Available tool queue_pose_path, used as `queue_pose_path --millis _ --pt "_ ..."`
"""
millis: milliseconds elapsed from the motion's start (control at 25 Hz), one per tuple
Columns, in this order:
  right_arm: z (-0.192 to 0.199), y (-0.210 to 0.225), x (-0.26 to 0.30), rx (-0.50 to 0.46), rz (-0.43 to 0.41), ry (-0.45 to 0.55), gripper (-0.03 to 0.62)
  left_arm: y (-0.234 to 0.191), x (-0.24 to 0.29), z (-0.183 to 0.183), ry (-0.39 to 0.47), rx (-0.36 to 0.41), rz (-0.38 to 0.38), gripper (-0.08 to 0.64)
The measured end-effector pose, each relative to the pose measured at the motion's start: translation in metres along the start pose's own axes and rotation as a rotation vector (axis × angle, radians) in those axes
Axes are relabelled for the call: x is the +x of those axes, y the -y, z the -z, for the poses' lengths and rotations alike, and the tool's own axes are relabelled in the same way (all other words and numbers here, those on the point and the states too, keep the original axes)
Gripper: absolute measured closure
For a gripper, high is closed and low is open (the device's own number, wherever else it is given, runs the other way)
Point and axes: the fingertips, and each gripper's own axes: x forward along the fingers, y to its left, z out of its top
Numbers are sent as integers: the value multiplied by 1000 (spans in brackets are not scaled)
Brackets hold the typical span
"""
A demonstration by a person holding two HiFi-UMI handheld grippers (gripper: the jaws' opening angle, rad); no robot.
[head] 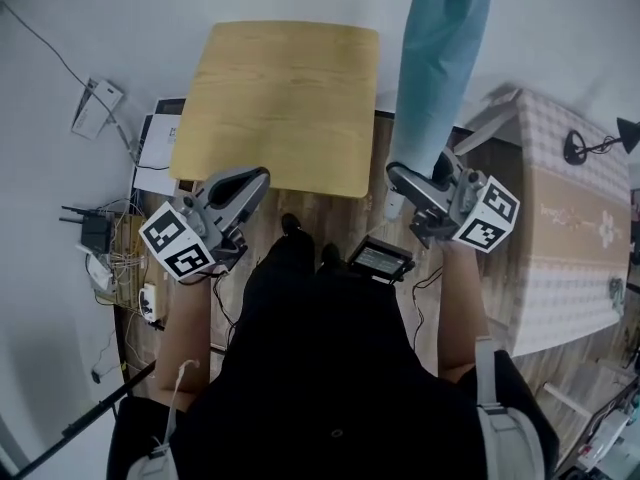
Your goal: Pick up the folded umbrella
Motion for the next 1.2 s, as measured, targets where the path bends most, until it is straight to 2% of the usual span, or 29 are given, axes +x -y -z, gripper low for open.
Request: queue_pose_path --millis 200,520,840,1200 --pt "13 -25 1 12 -7 12 319 10 -23 1 -5 8 4 551" --pt "26 -79 22 18 10 9 319 19 -64 -8 27 0 59 551" --pt "77 -188 69 -33 15 4 318 38 -188 15 58 -23 103 551" --pt "92 -195 63 47 30 15 319 37 -188 43 19 -106 138 551"
